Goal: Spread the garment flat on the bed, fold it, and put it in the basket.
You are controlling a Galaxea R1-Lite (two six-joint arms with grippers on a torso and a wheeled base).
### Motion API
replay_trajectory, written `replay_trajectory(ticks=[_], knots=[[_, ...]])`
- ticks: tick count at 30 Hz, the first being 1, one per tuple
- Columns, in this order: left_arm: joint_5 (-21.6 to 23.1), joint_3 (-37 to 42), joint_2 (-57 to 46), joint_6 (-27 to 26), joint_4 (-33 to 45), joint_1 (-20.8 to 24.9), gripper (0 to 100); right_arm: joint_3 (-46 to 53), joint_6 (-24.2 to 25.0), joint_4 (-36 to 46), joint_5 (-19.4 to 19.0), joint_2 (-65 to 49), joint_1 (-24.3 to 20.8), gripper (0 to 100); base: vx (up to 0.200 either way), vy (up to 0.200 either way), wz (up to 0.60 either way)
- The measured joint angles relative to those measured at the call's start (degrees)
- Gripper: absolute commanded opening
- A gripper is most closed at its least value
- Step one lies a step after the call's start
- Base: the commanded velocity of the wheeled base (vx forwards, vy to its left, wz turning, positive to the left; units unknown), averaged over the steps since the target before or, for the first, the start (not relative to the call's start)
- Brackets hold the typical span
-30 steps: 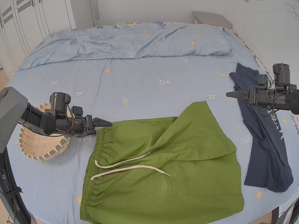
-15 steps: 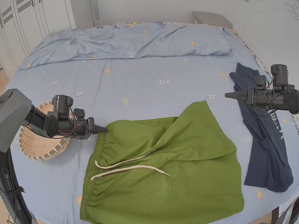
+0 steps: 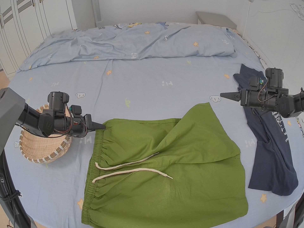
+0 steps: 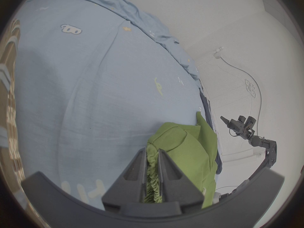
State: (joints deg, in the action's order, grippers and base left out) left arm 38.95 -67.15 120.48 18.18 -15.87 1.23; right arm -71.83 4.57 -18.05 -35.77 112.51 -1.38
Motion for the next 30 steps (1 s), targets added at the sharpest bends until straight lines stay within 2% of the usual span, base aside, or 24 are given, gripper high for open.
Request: replay_trajectory(ticks=[13, 30], knots=[[-0.02, 0.3, -0.83, -0.09, -0.02, -0.27, 0, -7.47, 0.29, -5.36, 0.18, 12.79, -2.54, 100, 0.0, 0.0, 0.0], [-0.04, 0.45, -1.38, -0.2, -0.09, -1.16, 0, -12.7, 1.12, -8.68, 1.97, 21.28, -4.6, 100, 0.0, 0.0, 0.0]])
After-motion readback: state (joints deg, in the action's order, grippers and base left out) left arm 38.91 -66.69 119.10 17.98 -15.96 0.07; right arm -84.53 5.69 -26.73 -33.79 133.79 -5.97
